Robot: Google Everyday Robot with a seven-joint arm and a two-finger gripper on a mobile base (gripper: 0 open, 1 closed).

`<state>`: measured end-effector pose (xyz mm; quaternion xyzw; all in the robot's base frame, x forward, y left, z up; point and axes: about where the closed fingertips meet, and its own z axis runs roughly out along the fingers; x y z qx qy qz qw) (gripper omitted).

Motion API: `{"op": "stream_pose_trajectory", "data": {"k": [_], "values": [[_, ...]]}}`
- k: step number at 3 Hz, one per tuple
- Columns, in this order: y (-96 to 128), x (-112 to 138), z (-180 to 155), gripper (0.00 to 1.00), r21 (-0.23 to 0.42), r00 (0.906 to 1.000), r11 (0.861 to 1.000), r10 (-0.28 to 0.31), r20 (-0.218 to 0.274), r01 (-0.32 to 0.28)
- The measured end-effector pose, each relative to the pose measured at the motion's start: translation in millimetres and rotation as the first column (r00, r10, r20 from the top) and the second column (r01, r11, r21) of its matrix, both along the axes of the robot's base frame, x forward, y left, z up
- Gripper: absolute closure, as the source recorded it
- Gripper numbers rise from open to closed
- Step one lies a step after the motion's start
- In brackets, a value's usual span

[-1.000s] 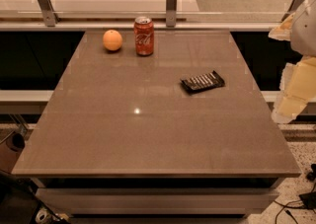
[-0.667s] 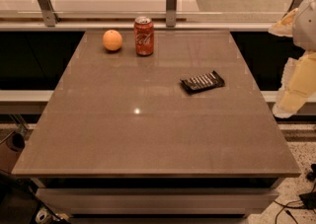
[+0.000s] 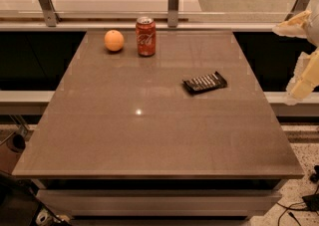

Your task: Pick rxbar chocolate

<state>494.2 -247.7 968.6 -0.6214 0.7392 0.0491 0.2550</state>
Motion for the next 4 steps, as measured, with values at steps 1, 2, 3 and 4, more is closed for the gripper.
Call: {"op": "stream_pose_trajectory", "data": {"k": [1, 2, 3, 4], "values": [[-17.2, 18.1, -17.2, 0.0, 0.073, 1.0, 0.997, 0.0, -0.005, 0.001], [-31.4, 35.5, -41.2, 0.0, 0.131, 0.9996, 0.991, -0.019, -0.021, 0.021], [-38.7, 56.0, -60.0, 0.0, 0.185, 0.9996, 0.982, -0.02, -0.022, 0.024], [-38.1, 78.9, -75.0, 0.0, 0.245, 0.9999, 0.97, 0.008, -0.013, -0.005]]}}
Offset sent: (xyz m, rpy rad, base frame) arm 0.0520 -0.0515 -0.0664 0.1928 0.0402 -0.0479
